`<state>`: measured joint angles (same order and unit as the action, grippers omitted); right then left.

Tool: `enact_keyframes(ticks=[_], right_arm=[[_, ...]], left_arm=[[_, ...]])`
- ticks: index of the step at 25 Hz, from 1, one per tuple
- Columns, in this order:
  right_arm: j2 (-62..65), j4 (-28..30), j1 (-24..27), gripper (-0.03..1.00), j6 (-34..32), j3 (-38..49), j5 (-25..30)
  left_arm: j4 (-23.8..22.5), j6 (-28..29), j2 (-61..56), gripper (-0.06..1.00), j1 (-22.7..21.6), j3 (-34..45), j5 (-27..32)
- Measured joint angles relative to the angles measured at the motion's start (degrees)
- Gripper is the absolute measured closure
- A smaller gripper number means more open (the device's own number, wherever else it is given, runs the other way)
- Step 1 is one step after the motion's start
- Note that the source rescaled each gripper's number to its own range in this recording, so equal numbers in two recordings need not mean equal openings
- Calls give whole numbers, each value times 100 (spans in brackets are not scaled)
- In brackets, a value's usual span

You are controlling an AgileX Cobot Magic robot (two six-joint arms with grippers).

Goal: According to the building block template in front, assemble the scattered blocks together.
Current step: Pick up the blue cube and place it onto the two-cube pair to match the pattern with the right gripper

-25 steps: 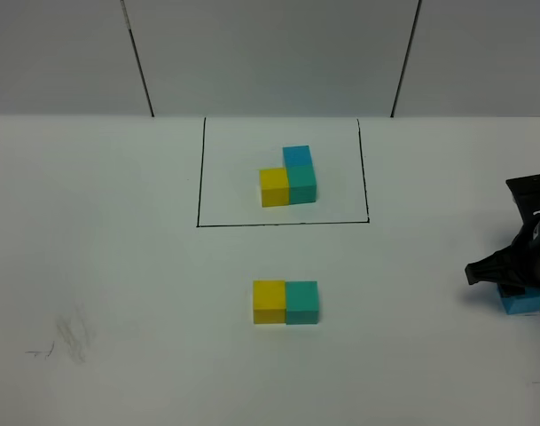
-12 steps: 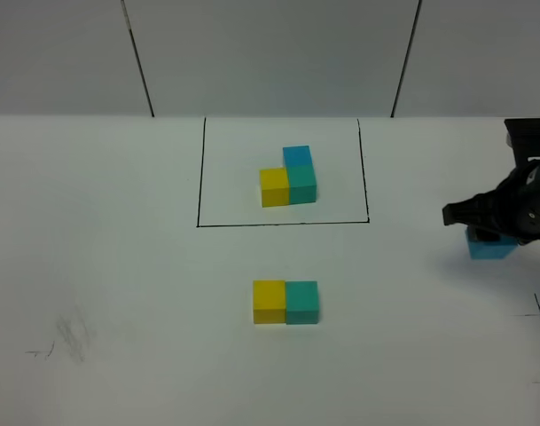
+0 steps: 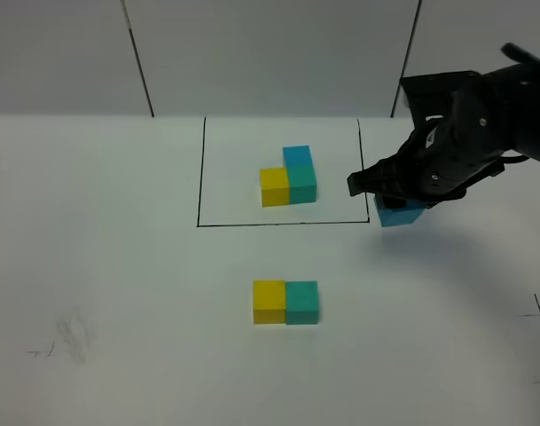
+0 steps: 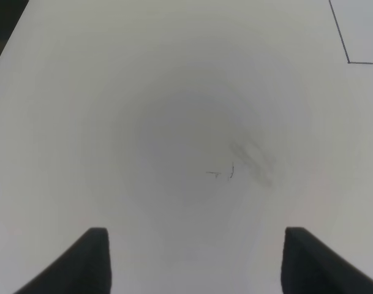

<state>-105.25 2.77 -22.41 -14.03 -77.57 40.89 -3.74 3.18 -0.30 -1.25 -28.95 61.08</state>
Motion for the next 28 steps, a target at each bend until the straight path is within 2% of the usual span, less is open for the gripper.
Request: enact_keyframes(ticks=[4,7,18,21,25,28], right_arm=[[-348,681,-338,70,-796,-313,435],[-425,904,-559,70,-1114,-456,565],[-426,258,-999,70,-1392,-746,549],[-451,433,-1171,70,-1859,-746,567],[-642,1007,-1505,70,-2847,-797,576],[-878,1362,-1681,70,-3454,-1075,848]], left_arm=[[0,0,0,58,0,0,0],[0,0,0,58,0,0,0],[0,0,0,58,0,0,0],[0,0,0,58,0,0,0],[0,0,0,58,0,0,0],[0,0,0,58,0,0,0]])
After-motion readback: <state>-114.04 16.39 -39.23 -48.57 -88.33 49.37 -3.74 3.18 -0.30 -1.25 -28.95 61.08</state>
